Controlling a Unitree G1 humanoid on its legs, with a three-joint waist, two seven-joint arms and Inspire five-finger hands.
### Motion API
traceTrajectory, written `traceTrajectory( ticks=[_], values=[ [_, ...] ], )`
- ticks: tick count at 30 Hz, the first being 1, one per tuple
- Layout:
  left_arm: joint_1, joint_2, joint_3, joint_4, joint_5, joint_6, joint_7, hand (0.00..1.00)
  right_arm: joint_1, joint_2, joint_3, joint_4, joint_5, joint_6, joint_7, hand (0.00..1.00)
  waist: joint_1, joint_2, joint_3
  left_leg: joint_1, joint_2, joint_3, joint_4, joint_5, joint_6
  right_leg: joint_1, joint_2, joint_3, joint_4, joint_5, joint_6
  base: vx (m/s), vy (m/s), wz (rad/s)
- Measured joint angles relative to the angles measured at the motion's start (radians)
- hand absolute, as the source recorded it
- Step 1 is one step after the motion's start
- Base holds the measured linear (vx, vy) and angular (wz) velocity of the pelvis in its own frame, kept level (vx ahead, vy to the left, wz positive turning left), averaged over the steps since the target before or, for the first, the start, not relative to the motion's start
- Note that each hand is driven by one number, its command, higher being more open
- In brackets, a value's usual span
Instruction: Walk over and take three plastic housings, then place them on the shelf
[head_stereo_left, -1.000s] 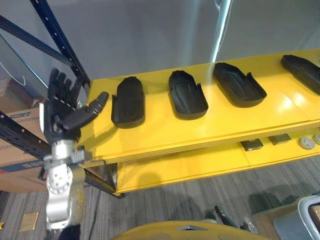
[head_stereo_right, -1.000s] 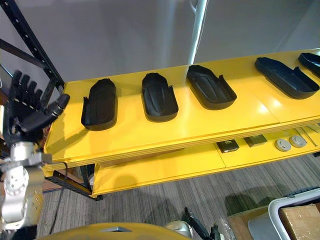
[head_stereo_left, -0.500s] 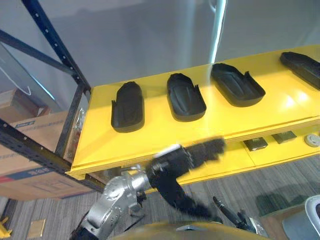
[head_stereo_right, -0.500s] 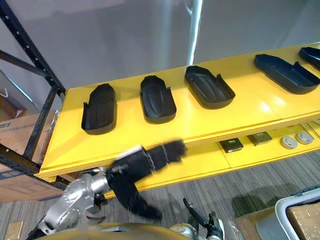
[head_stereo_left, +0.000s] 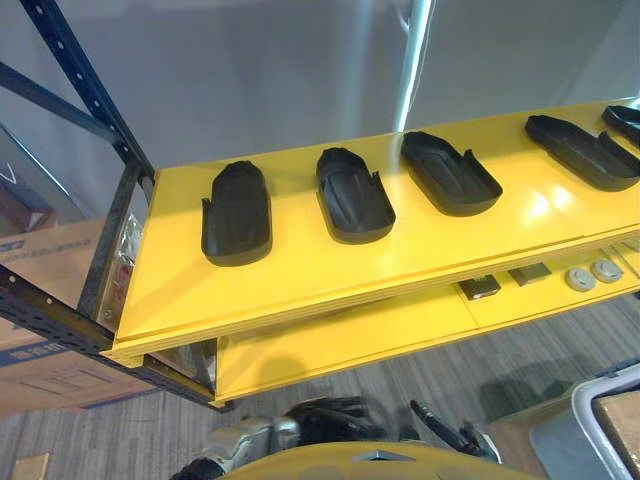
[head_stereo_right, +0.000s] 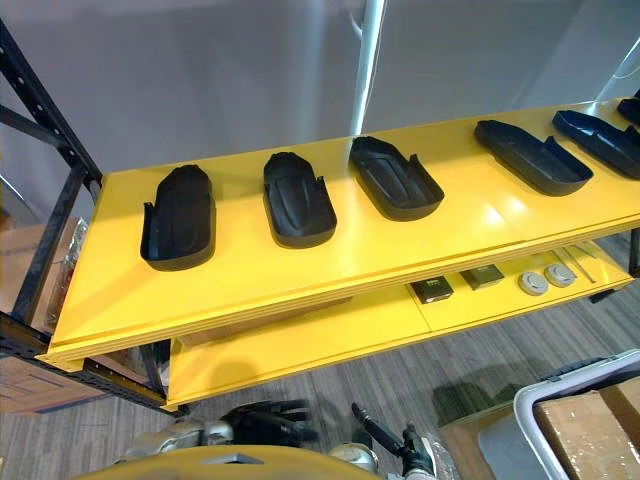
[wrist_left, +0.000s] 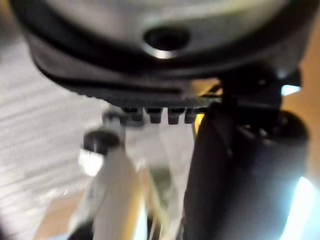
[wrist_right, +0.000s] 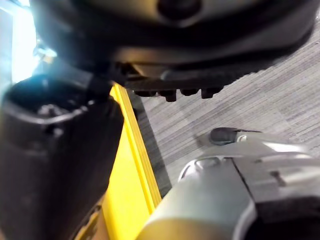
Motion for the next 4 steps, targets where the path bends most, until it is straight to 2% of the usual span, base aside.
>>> traceTrajectory(
  ticks=[2,3,4],
  values=[
    [-0.001,-0.008,0.077,0.062,0.067,-0.067,0.032,1.00,-0.002,0.014,0.000,0.000,0.000,0.011,-0.009,1.00,0.009,-0.013,0.009,0.004,0.000,-0.005,0.000,0.001,0.000,0.008,0.000,-0.007,0.000,0.000,0.000,-0.02,-0.007,0.13],
    [0.001,-0.012,0.140,0.139,0.190,-0.178,0.086,1.00,-0.003,0.026,-0.013,0.000,0.001,0.032,-0.011,1.00,0.023,-0.018,0.014,0.011,-0.001,-0.008,0.000,0.001,0.000,0.018,-0.003,-0.013,0.000,0.000,0.000,-0.01,0.003,0.06],
    [0.004,-0.014,0.159,0.157,0.230,-0.211,0.108,1.00,-0.003,0.029,-0.020,0.001,0.002,0.041,-0.010,1.00,0.025,-0.019,0.016,0.015,-0.001,-0.008,0.000,0.001,0.000,0.022,-0.003,-0.013,0.000,0.000,0.000,0.00,0.005,0.03]
  ],
)
